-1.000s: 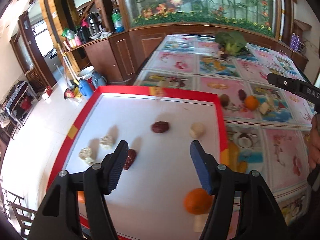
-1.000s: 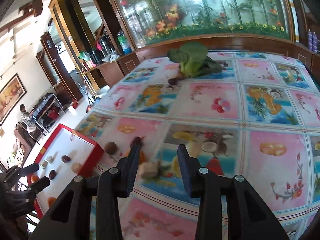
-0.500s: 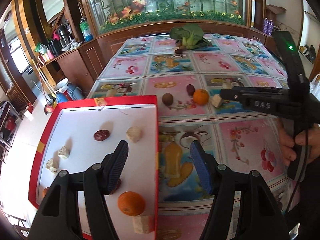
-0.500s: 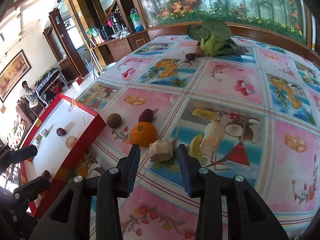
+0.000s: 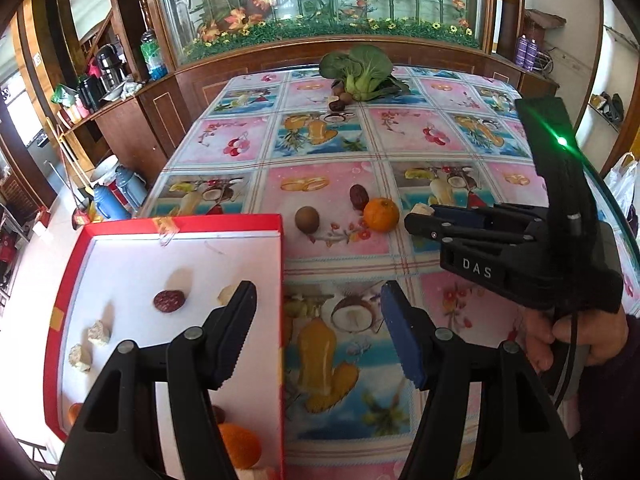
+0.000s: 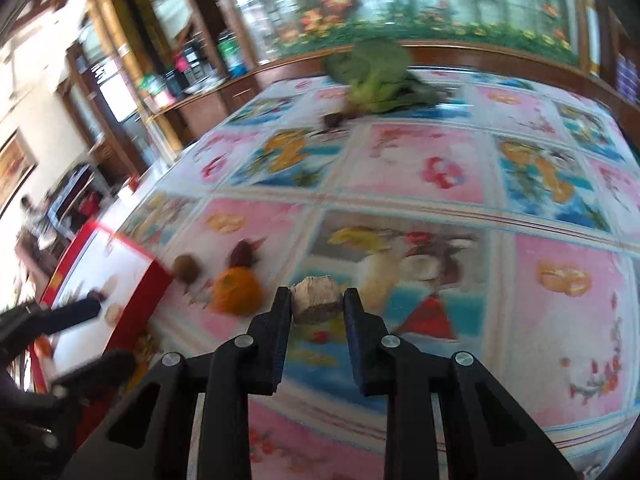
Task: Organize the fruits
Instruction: 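Grasp a beige piece with the right tool while the left tool grasps a mandarin orange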
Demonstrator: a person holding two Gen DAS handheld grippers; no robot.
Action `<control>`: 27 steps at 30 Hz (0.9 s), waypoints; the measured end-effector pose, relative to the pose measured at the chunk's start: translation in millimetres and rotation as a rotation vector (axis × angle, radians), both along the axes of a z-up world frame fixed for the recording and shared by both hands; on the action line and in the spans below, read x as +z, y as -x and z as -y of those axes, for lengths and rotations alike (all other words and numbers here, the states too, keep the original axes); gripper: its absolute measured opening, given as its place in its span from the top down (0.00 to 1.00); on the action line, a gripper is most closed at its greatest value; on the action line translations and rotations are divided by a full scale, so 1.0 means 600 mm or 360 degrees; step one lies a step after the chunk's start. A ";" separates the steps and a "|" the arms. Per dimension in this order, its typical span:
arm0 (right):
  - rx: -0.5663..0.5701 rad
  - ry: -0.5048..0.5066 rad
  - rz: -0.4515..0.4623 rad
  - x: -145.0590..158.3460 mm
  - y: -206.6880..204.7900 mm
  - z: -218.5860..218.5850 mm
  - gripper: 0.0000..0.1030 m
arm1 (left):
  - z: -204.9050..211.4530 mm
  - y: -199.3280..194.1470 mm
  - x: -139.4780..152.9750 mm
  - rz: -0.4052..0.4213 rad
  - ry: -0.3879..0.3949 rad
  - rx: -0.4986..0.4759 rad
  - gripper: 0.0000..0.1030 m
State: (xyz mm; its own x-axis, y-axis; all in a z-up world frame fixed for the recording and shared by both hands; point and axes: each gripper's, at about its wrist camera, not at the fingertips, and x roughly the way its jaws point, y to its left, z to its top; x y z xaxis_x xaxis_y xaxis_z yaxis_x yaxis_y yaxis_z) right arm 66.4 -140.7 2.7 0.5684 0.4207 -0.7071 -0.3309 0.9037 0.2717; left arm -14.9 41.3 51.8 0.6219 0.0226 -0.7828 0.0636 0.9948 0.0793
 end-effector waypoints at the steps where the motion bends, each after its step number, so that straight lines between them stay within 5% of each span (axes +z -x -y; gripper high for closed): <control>1: -0.0032 -0.0013 -0.0011 0.001 -0.003 0.008 0.76 | 0.004 -0.008 -0.002 -0.0008 0.0008 0.0000 0.36; 9: -0.0159 -0.0112 -0.0066 0.005 -0.015 0.039 0.75 | 0.045 -0.089 -0.047 -0.0121 0.0127 -0.0026 0.36; 17: -0.0157 -0.0168 -0.0045 0.013 -0.012 0.040 0.75 | 0.078 -0.137 -0.074 -0.0138 0.0114 -0.0042 0.37; 20: -0.0155 -0.0178 -0.0050 0.012 -0.013 0.039 0.75 | 0.079 -0.150 -0.085 -0.0169 0.0135 -0.0044 0.54; 27: -0.0158 -0.0180 -0.0065 0.009 -0.014 0.038 0.75 | 0.077 -0.158 -0.095 -0.0136 0.0138 -0.0027 0.64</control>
State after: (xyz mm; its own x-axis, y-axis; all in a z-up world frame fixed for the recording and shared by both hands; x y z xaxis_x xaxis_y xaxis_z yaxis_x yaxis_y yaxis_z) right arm 74.9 -163.6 8.2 0.5831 0.4417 -0.6818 -0.2278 0.8945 0.3847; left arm 80.0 -4.8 -5.3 0.5524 -0.0574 -0.8316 0.0835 0.9964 -0.0133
